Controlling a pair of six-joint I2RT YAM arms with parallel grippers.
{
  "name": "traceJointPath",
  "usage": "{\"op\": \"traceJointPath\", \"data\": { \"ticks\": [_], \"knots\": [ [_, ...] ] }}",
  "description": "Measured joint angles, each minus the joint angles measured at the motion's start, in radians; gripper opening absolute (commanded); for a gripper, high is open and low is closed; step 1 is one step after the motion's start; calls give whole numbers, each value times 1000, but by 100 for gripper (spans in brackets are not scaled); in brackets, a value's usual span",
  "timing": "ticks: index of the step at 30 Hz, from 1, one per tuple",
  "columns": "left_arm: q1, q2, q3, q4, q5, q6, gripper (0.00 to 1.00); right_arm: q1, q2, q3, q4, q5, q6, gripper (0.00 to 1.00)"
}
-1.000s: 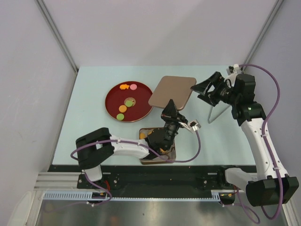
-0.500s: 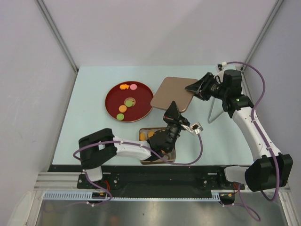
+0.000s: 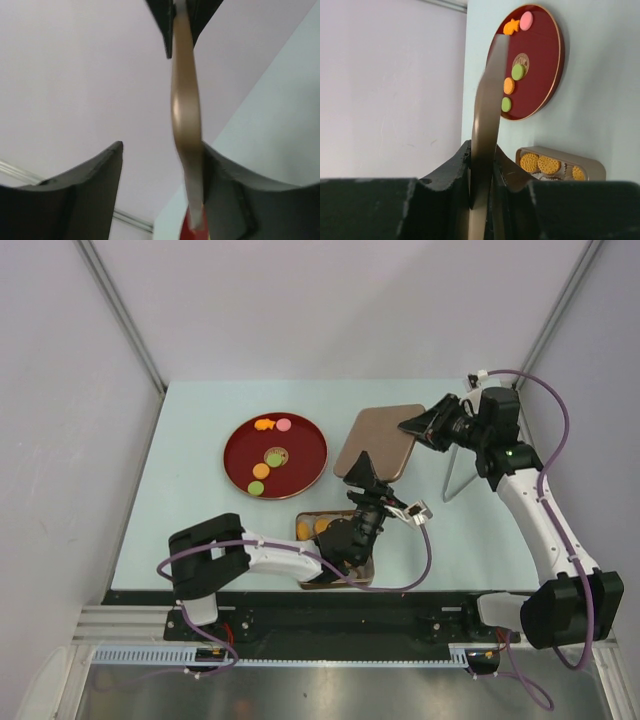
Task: Pack the cookies
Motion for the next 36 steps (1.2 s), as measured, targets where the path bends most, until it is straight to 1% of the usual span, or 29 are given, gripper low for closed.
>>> {"op": "traceJointPath", "data": {
  "ticks": [1,2,4,9,15,24,29,36],
  "knots": [
    [0,-1,0,5,-7,-8,92,-6,-1,0,0,1,-2,12],
    [0,-1,0,11,-12,-16,97,-13,-2,0,0,1,-1,11],
    [1,-5,0,18,-30,-33,100,-23,-4,0,1,0,-3,10],
    [19,-21,0,40,-98,-67,100,-34,-8,0,16,-12,6,0],
    [38,-58,-14,36,-181,-140,100,-34,-9,0,32,-33,19,0],
    [49,-138,-116,38,-265,-254,100,-53,-10,28,45,-58,23,0],
    [55,-147,-134,35,-304,-289,100,-67,-10,40,69,-66,14,0],
    [67,-168,-140,-53,-329,-395,100,-84,-6,58,115,-103,40,0]
  ]
}}
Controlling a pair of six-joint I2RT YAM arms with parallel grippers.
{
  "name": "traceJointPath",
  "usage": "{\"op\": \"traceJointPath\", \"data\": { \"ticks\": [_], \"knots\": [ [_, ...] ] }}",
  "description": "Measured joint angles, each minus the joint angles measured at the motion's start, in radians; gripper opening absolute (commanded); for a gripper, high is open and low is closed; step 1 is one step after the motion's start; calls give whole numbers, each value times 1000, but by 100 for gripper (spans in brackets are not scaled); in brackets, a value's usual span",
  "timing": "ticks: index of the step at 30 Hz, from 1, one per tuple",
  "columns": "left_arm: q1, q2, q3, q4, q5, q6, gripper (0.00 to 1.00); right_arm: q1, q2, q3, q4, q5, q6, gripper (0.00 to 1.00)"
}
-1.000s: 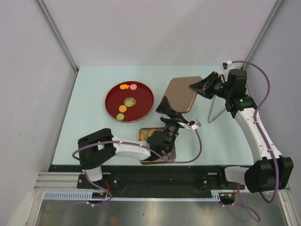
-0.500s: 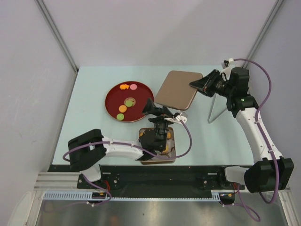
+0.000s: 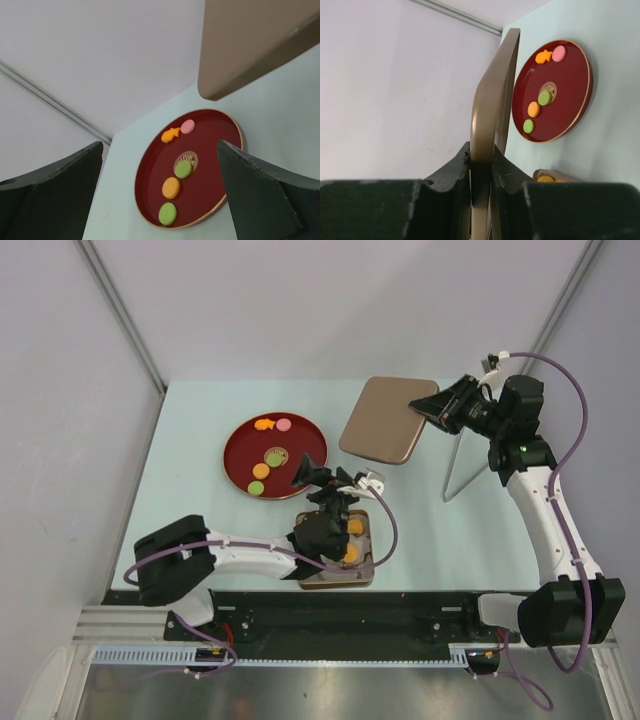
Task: Pack the cookies
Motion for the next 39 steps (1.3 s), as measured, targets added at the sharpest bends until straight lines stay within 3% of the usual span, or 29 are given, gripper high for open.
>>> {"op": "traceJointPath", "data": {
  "ticks": [3,8,12,15,19,20,23,27,34,39],
  "knots": [
    [21,-54,-2,-156,-2,-149,100,0,5,8,29,-24,10,0],
    [140,-230,59,-734,87,-698,100,2,5,8,53,-64,11,0],
    [275,-344,81,-1004,174,-1029,100,24,5,8,53,-74,-23,0],
    [355,-409,82,-1146,282,-1214,100,55,3,8,40,-82,-74,0],
    [534,-484,66,-1254,513,-1414,100,71,-11,5,25,-123,-117,0],
    [596,-522,37,-1265,626,-1471,100,76,-20,-3,29,-134,-126,0],
    [691,-572,-7,-1277,767,-1535,99,89,-55,-52,55,-166,-139,0],
    [738,-615,-25,-1332,900,-1594,99,136,-66,-158,122,-253,-129,0],
    [777,-666,-18,-1432,943,-1628,99,179,-19,-366,261,-336,-50,0],
    [779,-716,-23,-1442,943,-1646,98,208,19,-498,449,-352,43,0]
  ]
}}
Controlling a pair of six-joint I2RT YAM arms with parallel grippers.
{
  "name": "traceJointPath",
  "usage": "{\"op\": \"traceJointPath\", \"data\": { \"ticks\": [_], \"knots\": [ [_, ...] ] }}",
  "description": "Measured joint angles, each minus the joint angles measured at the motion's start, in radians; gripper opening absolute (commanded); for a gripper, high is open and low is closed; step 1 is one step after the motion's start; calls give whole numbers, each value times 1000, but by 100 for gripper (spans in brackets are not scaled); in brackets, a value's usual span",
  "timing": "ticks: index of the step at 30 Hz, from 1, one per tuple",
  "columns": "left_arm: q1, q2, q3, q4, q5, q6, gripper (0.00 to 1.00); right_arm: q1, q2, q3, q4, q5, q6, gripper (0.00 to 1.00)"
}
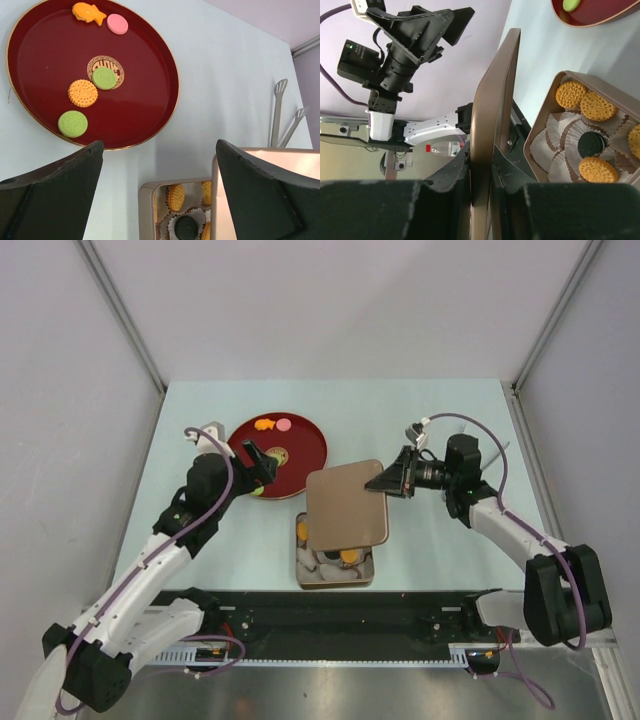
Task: Pack the cookies
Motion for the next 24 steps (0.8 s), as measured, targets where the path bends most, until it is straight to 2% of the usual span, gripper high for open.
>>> {"op": "traceJointPath", "data": {
  "ticks": [10,24],
  "knots": [
    [3,-43,-35,-14,2,-11,98,62,146,-82,336,-4,148,0],
    [3,-36,-49,-15,61,-16,91,57,286,-252,546,4,172,0]
  ]
}}
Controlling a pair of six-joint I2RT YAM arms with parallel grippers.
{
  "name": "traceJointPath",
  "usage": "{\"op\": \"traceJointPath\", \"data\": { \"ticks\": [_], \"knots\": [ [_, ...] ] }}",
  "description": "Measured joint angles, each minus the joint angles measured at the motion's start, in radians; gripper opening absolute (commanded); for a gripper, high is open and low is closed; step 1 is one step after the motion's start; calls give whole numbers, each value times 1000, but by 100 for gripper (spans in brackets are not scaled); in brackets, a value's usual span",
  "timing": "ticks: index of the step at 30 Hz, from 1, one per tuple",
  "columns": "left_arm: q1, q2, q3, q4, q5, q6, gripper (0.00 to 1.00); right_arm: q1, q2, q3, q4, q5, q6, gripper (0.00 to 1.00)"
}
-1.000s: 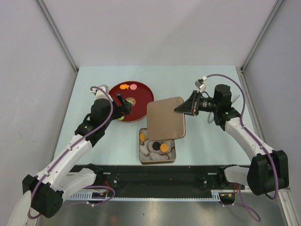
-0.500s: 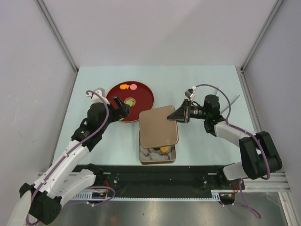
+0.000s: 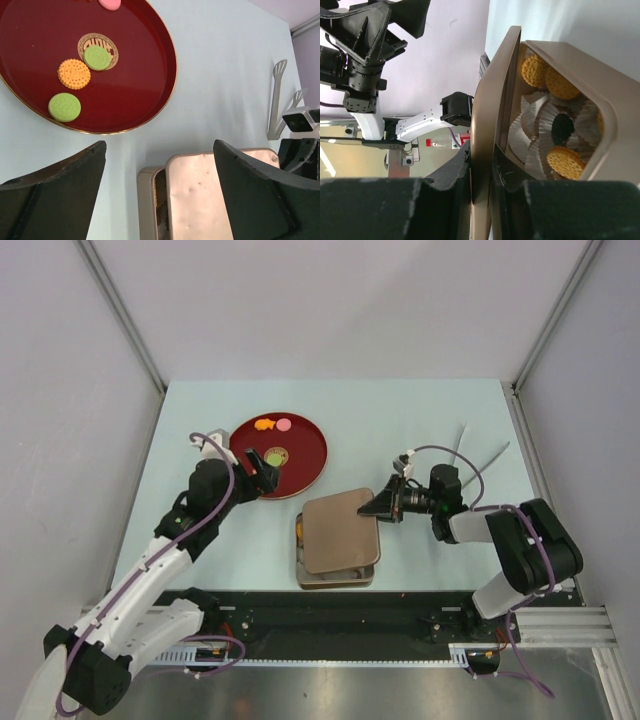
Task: Pack the cookies
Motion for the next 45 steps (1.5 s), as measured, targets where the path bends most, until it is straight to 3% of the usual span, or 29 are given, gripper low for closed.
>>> {"op": "traceJointPath", "data": {
  "ticks": [7,14,20,31,45],
  "knots": [
    [0,12,-38,0,36,-11,84,-31,135,-79,239,-23,82,0],
    [0,13,-41,0,56,-27,67,-64,268,-155,438,-50,201,0],
    [0,13,-72,0,74,-29,61,-59,286,-183,467,-56,233,0],
    [-2,12,-113,-1,82,-29,61,-43,286,-211,476,-47,198,0],
    [-15,21,-139,2,108,-37,61,-42,260,-220,477,-13,-17,0]
  ]
}}
